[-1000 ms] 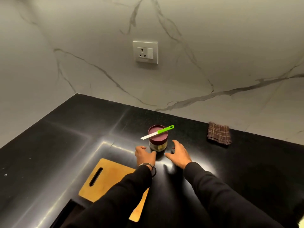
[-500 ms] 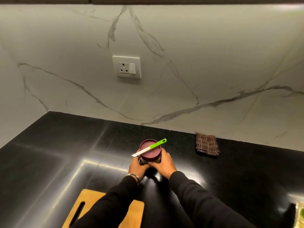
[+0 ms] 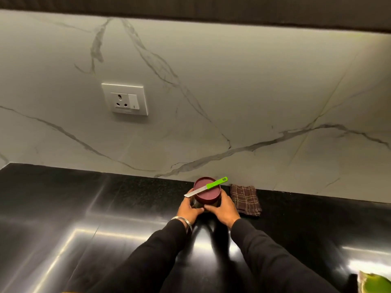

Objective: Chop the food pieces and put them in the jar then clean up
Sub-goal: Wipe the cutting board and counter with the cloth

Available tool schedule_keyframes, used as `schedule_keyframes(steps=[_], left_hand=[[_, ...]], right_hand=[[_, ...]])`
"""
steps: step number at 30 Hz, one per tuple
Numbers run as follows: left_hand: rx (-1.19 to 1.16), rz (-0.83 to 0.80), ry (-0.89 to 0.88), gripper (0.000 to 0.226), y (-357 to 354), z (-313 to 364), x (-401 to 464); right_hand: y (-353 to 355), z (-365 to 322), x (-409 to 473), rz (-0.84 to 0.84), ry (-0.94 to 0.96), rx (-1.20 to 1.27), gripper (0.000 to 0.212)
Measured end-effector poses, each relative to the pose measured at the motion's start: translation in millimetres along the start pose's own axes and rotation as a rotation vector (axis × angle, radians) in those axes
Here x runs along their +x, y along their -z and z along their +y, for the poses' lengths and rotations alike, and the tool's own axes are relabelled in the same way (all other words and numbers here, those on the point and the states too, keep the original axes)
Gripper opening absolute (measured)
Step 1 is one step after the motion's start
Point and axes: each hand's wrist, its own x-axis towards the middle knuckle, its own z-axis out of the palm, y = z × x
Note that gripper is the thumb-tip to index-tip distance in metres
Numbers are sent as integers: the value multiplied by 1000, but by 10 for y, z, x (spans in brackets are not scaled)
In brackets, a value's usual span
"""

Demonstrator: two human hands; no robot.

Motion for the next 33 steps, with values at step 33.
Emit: schedule_keyframes(steps=[33], left_hand=[[328,-13,135,92,187,-58,-255]], right_hand=[[59,-71,-430,50,-72,-148,92]])
